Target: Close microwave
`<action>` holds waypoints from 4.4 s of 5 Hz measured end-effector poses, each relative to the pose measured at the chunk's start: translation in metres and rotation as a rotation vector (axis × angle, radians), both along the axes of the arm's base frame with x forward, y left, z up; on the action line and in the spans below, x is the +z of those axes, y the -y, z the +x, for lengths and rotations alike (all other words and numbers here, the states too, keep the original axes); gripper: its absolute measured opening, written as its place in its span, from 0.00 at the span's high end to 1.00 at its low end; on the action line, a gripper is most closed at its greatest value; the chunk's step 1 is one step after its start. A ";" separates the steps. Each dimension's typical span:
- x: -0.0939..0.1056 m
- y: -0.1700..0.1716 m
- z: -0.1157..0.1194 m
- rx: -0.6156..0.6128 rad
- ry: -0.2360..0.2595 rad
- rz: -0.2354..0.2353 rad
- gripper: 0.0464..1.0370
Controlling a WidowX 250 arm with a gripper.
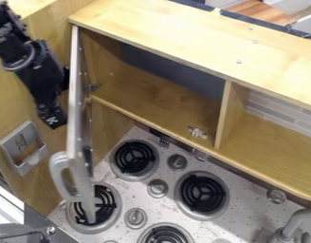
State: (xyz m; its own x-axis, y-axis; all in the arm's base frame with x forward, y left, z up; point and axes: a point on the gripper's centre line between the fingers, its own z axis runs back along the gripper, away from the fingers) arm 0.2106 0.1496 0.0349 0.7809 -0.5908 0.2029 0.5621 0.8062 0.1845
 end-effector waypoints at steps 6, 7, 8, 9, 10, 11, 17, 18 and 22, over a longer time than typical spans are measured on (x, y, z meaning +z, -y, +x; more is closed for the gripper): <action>-0.031 0.075 0.051 0.070 0.011 -0.043 0.04; -0.028 0.074 0.068 0.093 0.045 -0.052 0.04; -0.023 0.067 0.083 0.133 0.071 -0.046 0.04; -0.027 0.060 0.096 0.183 0.069 -0.042 0.04; -0.031 0.051 0.112 0.226 0.060 -0.045 0.04; -0.036 0.044 0.126 0.257 0.052 -0.047 0.04; -0.051 0.033 0.145 0.419 0.044 -0.049 0.04; -0.045 0.031 0.144 0.432 0.052 -0.043 0.04; 0.011 0.017 0.092 0.499 0.037 -0.065 0.04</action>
